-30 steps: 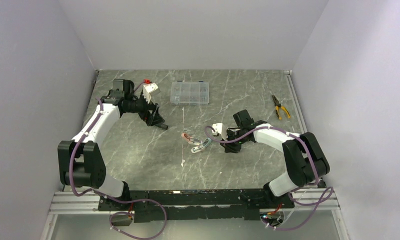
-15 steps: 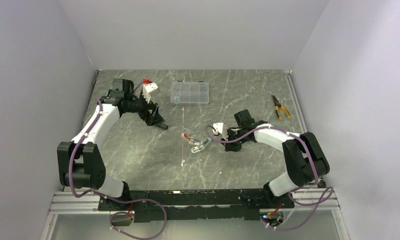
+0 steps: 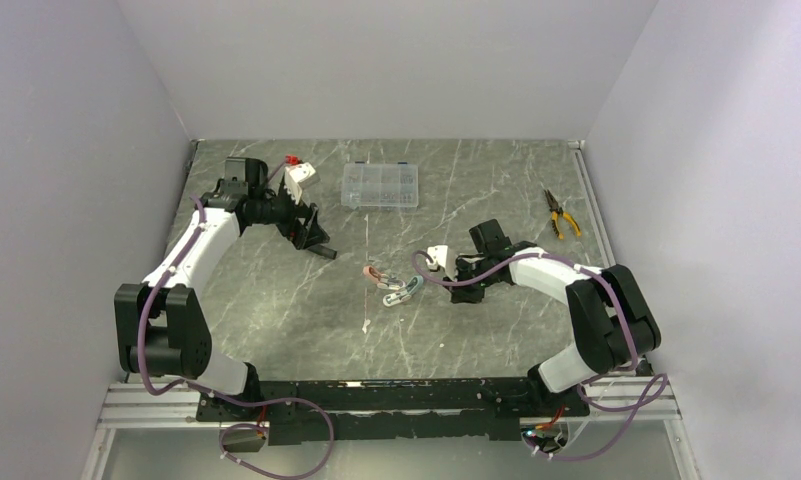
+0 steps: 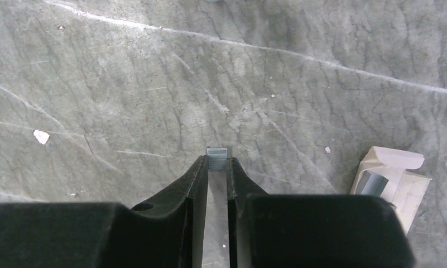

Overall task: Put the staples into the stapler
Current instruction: Pick up the staple from the center of the board.

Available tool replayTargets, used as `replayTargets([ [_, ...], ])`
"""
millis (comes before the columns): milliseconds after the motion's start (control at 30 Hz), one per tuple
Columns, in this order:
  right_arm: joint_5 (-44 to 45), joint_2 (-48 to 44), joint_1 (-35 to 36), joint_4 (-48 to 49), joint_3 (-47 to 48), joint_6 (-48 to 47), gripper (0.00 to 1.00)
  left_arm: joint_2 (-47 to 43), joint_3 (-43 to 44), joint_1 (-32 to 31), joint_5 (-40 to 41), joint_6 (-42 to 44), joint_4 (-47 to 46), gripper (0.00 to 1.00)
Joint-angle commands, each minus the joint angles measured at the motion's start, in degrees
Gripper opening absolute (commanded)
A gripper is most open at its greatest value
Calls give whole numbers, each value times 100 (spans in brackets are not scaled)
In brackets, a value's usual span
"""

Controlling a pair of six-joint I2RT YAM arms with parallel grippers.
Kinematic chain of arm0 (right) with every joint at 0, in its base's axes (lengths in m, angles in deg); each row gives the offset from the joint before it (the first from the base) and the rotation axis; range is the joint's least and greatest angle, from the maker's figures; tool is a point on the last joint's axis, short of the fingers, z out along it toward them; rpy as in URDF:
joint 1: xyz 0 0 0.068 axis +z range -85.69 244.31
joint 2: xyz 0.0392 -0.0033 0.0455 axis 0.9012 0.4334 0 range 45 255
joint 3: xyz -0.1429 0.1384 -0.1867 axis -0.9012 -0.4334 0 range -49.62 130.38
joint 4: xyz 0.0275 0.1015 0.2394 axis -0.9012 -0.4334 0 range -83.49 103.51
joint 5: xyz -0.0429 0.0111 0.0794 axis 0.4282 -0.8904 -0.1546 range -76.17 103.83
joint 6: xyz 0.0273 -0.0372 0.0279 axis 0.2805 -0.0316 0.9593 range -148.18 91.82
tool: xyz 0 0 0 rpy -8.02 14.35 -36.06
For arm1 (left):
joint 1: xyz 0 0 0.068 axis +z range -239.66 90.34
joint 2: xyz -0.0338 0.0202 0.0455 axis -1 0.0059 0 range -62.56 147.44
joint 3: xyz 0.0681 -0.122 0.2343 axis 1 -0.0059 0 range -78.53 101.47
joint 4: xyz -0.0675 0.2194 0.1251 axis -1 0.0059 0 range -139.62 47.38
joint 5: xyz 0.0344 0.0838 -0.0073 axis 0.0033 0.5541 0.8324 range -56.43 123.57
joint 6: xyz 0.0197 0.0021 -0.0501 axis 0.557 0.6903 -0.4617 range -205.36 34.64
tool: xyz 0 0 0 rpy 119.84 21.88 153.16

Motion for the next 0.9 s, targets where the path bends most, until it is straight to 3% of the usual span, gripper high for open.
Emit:
replayTargets([
  [0, -28, -165, -7, -508, 264, -7, 9, -218, -131, 34, 245, -420, -540, 95],
  [267, 31, -446, 4, -1143, 906, -45, 6, -477, -342, 42, 195, -654, -1010, 95],
  [433, -27, -480, 37, -1516, 1512, 149, 5, -272, -78, 43, 163, -917, -760, 95],
  [733, 13, -728, 148, -1337, 1847, 765, 4, -550, -157, 78, 239, -1114, -1020, 95],
  [867, 106, -868, 160, -1176, 1810, 971, 3, -615, -57, 176, -708, -795, -676, 95],
])
